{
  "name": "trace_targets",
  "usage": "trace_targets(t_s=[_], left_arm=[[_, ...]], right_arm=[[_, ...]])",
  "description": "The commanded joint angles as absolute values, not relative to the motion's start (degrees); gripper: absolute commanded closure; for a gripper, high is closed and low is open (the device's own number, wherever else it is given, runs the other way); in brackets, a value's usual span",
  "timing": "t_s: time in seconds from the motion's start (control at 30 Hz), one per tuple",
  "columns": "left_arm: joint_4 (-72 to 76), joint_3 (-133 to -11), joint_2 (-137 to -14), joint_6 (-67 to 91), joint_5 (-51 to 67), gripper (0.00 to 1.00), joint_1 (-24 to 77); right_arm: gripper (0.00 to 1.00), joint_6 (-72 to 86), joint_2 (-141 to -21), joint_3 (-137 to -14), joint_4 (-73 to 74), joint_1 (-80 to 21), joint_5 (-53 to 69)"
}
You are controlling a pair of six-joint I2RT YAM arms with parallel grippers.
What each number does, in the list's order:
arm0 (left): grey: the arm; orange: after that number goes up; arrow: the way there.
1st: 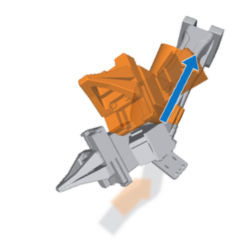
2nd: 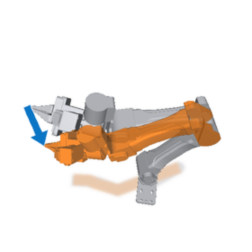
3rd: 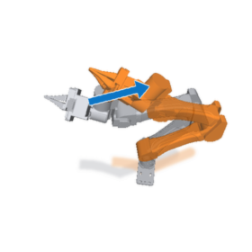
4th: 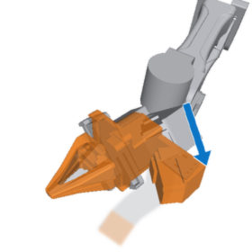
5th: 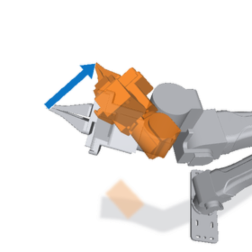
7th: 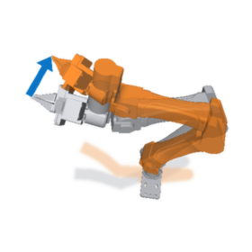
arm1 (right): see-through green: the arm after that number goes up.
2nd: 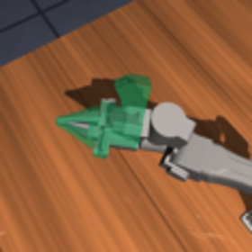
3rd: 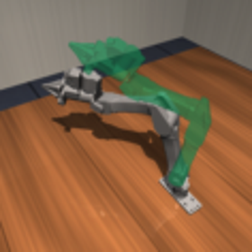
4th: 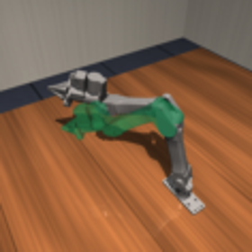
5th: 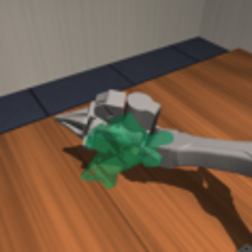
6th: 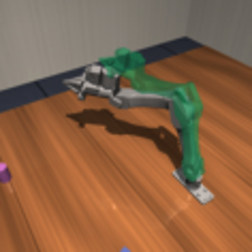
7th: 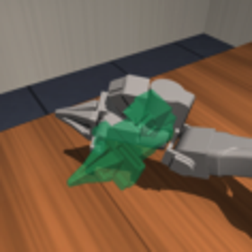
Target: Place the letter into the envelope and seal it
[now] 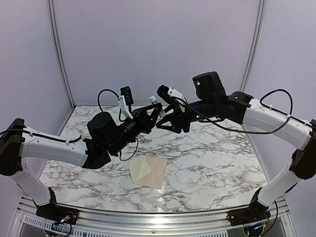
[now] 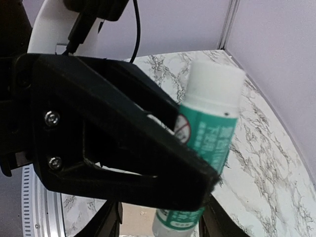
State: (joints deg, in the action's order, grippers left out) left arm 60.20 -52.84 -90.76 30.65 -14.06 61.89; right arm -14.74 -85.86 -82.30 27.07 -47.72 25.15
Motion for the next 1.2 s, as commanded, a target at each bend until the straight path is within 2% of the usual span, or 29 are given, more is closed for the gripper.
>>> trace_targets(t_s=[0.0, 0.13, 0.4, 0.5, 0.57, 0.73, 0.87, 0.97, 1.03, 1.1, 1.17], left_arm=[[62.99, -51.93, -90.90, 30.67, -14.24, 1.00, 62.20], [63.22, -51.65, -90.88, 30.67, -14.16, 1.00, 62.20], [63.23, -51.51, -90.95, 30.59, -13.97, 1.00, 62.18], [63.26, -51.46, -91.10, 30.07, -13.30, 1.00, 62.14], [63.27, -51.49, -91.14, 29.36, -12.20, 1.00, 62.14], [63.47, -52.17, -91.57, 27.80, -6.15, 1.00, 62.14], [63.74, -52.25, -91.58, 27.47, -2.78, 1.00, 62.14], [63.78, -52.07, -91.29, 27.36, -2.13, 1.00, 62.18], [63.88, -51.68, -90.82, 27.13, -2.58, 1.00, 62.14], [63.92, -51.18, -90.13, 27.07, -4.00, 1.00, 62.14], [64.39, -50.68, -89.55, 27.36, -6.12, 1.00, 62.18]], right_arm=[[0.54, -14.47, -86.01, -85.17, 26.92, -47.86, 19.73], [0.64, -14.17, -85.96, -85.01, 26.81, -47.89, 19.86], [0.93, -14.33, -86.04, -85.16, 26.72, -47.86, 22.09], [0.98, -14.93, -86.11, -85.24, 27.18, -47.81, 28.57], [1.00, -15.90, -86.22, -84.98, 27.99, -47.22, 39.27], [0.99, -15.50, -87.63, -82.34, 28.82, -45.77, 74.32], [0.99, -10.18, -88.67, -80.46, 24.44, -44.58, 85.54], [0.93, 1.20, -87.56, -75.80, 12.23, -43.18, 87.71], [0.87, 3.71, -86.21, -74.11, 9.11, -41.95, 86.63], [0.72, 1.14, -85.10, -73.93, 12.39, -40.67, 82.05], [0.62, -9.63, -83.86, -75.65, 21.98, -40.49, 69.90]])
